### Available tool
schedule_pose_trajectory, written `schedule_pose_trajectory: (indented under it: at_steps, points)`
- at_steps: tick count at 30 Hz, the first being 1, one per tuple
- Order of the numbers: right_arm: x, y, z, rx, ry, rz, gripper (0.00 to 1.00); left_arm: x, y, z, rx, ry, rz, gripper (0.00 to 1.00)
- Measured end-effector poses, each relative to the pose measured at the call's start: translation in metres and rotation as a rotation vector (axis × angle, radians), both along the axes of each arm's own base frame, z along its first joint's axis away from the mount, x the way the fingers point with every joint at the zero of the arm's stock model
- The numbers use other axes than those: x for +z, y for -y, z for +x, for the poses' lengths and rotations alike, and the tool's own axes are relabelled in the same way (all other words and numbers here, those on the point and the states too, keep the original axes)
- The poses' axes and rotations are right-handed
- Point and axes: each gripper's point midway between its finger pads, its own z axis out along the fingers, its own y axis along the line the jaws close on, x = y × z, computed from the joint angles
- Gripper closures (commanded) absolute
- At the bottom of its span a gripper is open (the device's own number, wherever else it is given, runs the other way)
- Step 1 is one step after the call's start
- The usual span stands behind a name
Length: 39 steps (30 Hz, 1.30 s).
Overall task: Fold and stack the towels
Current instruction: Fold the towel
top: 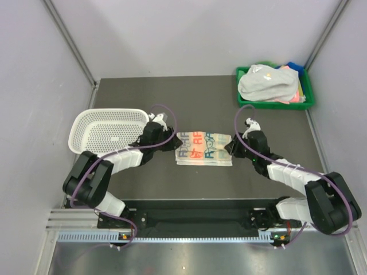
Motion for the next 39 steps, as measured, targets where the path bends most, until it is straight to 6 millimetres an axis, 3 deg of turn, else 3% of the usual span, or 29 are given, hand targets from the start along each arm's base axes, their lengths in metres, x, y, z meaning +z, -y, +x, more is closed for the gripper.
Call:
schedule_pose_trajectory:
  at_steps: [5, 12, 16, 19, 22, 24, 33, 39]
  points:
    - [0.014, 0.007, 0.003, -0.053, 0.033, 0.007, 0.63, 0.021, -0.008, 0.001, 0.066, 0.025, -0.006, 0.53]
    - [0.0, 0.016, 0.002, -0.105, -0.01, -0.043, 0.6, 0.02, -0.012, 0.01, 0.159, -0.041, 0.061, 0.54]
    - [-0.005, 0.015, 0.004, -0.111, -0.028, -0.068, 0.62, 0.01, -0.002, 0.015, 0.151, -0.079, 0.095, 0.55]
    - [-0.007, 0.014, 0.004, -0.109, -0.034, -0.077, 0.68, -0.004, 0.003, 0.014, 0.142, -0.122, 0.134, 0.6]
    - [-0.011, 0.013, 0.003, -0.105, -0.043, -0.085, 0.8, -0.017, 0.003, 0.006, 0.139, -0.162, 0.173, 0.74]
    - [-0.011, 0.012, 0.002, -0.103, -0.044, -0.085, 0.82, -0.023, 0.001, -0.001, 0.135, -0.188, 0.2, 0.76]
    - [-0.026, 0.017, -0.009, -0.101, -0.076, -0.106, 0.82, -0.033, -0.005, -0.012, 0.14, -0.217, 0.239, 0.76]
    - [-0.03, 0.022, -0.014, -0.112, -0.091, -0.125, 0.67, -0.035, -0.01, -0.014, 0.146, -0.223, 0.266, 0.76]
